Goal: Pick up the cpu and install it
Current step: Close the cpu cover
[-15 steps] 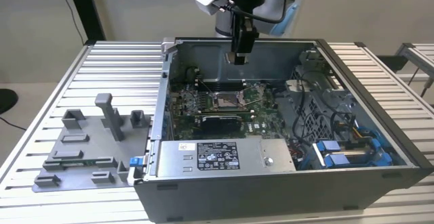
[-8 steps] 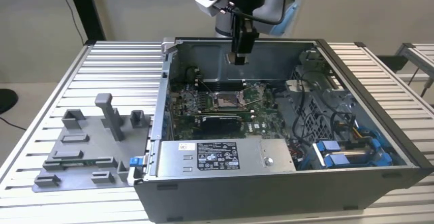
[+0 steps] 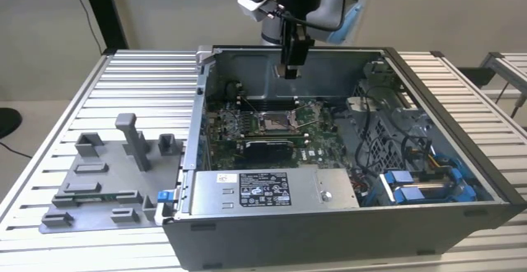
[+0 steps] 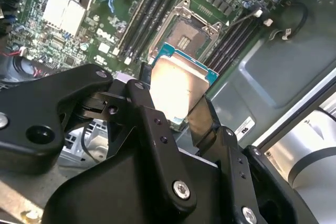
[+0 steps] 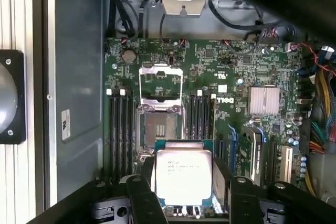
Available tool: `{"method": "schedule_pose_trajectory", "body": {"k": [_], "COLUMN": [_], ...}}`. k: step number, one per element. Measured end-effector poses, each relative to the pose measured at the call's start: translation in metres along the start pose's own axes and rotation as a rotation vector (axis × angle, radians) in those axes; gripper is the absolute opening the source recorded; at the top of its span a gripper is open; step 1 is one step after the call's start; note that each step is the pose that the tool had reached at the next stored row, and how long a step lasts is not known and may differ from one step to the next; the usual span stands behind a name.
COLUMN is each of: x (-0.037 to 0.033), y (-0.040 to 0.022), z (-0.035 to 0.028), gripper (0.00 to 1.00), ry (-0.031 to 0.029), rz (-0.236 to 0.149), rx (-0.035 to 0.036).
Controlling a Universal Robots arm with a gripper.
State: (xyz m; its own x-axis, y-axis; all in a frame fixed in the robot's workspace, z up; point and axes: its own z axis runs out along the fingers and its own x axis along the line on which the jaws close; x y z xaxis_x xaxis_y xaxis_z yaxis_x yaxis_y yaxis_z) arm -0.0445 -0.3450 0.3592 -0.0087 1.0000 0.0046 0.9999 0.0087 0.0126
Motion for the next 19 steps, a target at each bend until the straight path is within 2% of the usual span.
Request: {"method": "schedule_pose_trajectory", "body": {"k": [8, 19], "x": [0.0001, 0.0006], "y": [0.0002, 0.0000], "z": [0.0060, 0.0249], "gripper": [0.00, 0.00], "ry": [-0.0003, -0.0003], "rz": [0.000, 0.001], "rx": [0.0002, 0.0002]}}
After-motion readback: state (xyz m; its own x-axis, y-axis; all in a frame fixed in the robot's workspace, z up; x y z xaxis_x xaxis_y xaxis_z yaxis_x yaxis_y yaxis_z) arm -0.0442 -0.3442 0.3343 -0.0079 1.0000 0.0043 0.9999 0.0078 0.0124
